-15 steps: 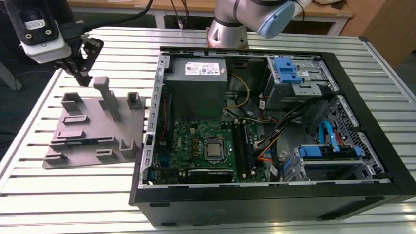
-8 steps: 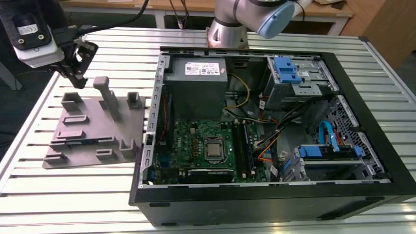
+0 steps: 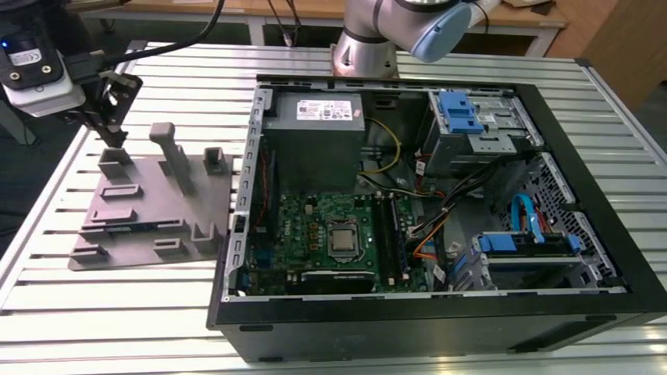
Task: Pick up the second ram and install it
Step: 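Reach for the second ram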
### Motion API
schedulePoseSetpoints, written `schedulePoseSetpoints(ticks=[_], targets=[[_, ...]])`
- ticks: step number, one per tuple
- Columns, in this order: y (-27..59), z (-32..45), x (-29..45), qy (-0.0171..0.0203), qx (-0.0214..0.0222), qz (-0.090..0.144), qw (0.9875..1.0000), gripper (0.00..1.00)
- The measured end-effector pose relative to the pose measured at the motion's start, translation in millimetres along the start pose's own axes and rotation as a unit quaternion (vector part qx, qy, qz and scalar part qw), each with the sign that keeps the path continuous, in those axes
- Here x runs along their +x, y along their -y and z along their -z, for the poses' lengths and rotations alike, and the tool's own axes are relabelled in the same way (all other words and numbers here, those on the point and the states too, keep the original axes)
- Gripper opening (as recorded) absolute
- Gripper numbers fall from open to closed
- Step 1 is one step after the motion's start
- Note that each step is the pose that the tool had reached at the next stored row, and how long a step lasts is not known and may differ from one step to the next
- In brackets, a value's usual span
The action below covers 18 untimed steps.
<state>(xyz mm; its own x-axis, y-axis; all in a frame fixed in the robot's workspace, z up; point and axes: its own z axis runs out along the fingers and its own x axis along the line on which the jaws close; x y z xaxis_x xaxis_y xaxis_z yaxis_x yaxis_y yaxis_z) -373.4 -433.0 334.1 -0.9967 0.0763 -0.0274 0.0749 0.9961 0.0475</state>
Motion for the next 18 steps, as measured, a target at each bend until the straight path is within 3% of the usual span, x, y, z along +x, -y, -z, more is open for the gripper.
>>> schedulePoseSetpoints(ticks=[18], targets=[[2.8, -17.7, 25.9, 0.0001, -0.0001, 0.0, 1.0, 0.11]])
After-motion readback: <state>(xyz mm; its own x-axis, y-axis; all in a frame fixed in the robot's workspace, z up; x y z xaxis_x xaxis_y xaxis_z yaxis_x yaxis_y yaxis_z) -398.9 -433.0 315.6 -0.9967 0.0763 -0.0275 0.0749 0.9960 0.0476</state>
